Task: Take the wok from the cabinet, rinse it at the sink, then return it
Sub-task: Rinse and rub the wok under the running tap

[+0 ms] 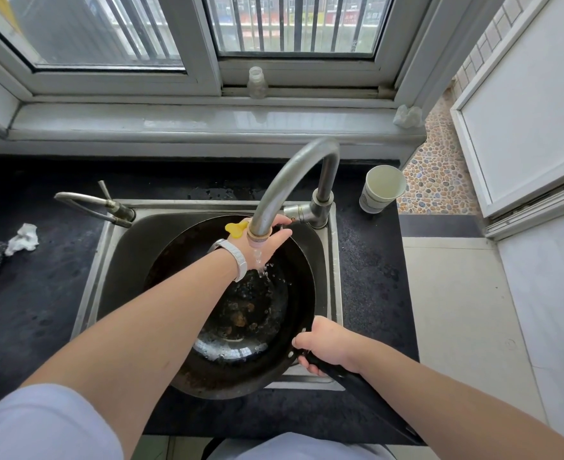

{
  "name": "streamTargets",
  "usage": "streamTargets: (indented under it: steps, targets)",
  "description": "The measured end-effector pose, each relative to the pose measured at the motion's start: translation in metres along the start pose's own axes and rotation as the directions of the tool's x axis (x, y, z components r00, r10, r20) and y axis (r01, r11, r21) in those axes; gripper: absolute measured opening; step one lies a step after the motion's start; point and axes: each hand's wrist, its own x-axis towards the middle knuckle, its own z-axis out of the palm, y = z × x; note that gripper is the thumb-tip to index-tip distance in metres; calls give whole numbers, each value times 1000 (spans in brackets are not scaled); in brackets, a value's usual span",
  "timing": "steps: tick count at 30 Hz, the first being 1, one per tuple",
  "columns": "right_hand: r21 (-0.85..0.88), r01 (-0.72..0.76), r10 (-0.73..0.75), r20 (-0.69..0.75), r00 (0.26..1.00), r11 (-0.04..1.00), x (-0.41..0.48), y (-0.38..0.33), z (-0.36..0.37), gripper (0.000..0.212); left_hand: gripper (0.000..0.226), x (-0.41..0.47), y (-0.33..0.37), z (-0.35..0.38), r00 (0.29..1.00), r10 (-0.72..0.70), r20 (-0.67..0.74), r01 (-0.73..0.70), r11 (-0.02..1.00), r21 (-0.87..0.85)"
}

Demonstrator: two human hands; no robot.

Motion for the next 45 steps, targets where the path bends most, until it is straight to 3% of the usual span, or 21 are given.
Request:
streamTargets:
  steps: [7,12,16,20,25,31,34,37,41,45]
  targets:
    - [-33,9,-9,-2,1000,999,-6,-4,1,31,48,-15,4,-16,998,-56,-6,56,998,5]
    - [-110,50,-50,4,999,993,-12,-14,7,34,16,-43,-17,-34,991,-93,-95,94,996,7]
    - [-169,129,-132,-7,991,977,-12,-22,13,31,41,-79,-43,-54,975,-151,-163,146,988,-41]
    - [-200,153,-164,-42,986,968,-16,-33,15,32,37,-121,-72,-65,923,-207,-325,178,977,-119]
    - [-173,145,-166,-118,979,974,-14,-46,14,18,36,-165,-115,-60,877,-265,-400,297,955,19]
    - [-262,215,-262,-161,952,941,-20,-62,9,34,53,-181,-122,-46,808,-251,-533,394,903,174]
    - [-218,256,-297,-186,937,942,-26,-66,9,30,66,-179,-117,-44,715,-484,-505,479,865,-151]
    - [-271,270,-334,-224,916,924,-32,-69,7,31,53,-175,-118,-37,682,-668,-298,471,713,-520]
    - [-327,272,-370,-292,882,905,-39,-72,5,28,17,-168,-109,-22,692,-713,-115,390,503,-771]
    - [-311,263,-367,-351,861,913,-41,-71,1,18,26,-159,-96,-2,715,-699,1,331,337,-881]
